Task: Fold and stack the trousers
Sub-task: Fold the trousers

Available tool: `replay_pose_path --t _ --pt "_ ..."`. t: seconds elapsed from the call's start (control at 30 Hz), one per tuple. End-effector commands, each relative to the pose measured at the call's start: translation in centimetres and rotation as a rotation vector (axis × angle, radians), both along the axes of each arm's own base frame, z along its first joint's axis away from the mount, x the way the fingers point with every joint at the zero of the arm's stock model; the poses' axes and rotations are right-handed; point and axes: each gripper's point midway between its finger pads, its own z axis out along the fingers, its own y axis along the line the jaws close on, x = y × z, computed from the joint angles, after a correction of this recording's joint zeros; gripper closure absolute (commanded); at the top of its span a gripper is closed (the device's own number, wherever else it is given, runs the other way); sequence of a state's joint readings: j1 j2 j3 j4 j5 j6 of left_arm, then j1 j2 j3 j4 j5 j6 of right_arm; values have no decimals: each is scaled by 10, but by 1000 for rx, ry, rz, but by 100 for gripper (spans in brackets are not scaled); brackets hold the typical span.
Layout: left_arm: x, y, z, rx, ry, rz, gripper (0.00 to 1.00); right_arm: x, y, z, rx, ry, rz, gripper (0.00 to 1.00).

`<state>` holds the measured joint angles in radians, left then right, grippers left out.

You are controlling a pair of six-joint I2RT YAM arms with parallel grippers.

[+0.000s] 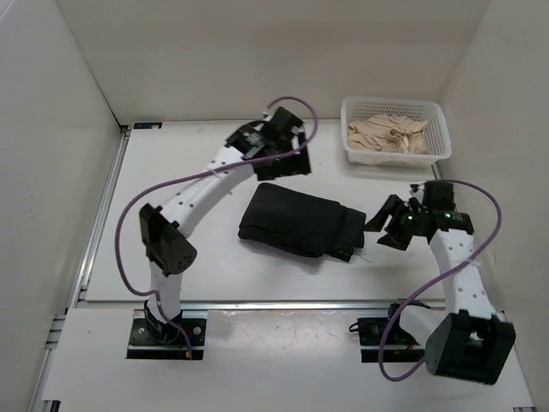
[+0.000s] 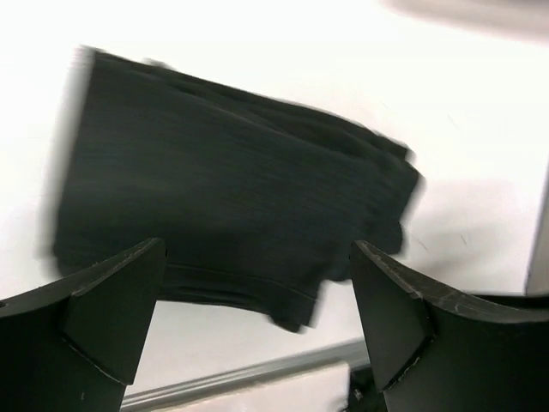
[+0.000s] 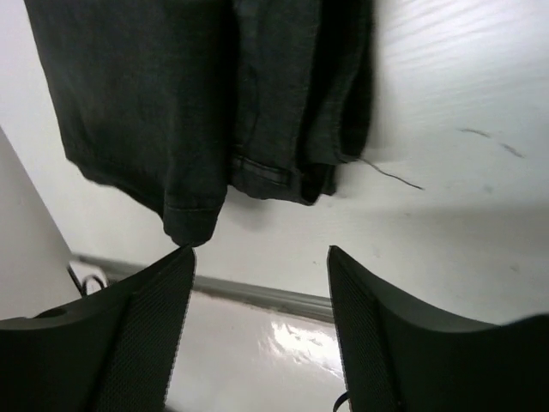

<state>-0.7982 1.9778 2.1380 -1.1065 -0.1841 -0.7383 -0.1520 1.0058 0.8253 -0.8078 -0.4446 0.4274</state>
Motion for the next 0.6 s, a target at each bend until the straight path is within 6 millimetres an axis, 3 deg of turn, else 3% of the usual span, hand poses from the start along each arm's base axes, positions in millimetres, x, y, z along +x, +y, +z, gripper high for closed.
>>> replay_pose_path --t 0.0,0.1,0.2,0.27,0.43,0.53,0.57 --pt "-4 63 54 -18 -87 94 1 19 41 13 -3 -88 217 27" --pt "-6 100 61 4 -97 164 1 32 67 9 -99 -79 292 23" --pt "-11 121 64 8 -105 199 1 48 78 -1 -137 -50 314 21" --pt "-16 129 62 17 -96 208 1 58 80 -18 -170 -5 314 29" --pt "-26 140 57 32 -84 233 1 71 101 -40 -178 50 371 30" --pt "-32 145 53 40 -75 232 1 71 113 -45 -199 62 384 48" --pt "-33 145 49 48 -68 232 1 72 119 -44 -194 56 388 62"
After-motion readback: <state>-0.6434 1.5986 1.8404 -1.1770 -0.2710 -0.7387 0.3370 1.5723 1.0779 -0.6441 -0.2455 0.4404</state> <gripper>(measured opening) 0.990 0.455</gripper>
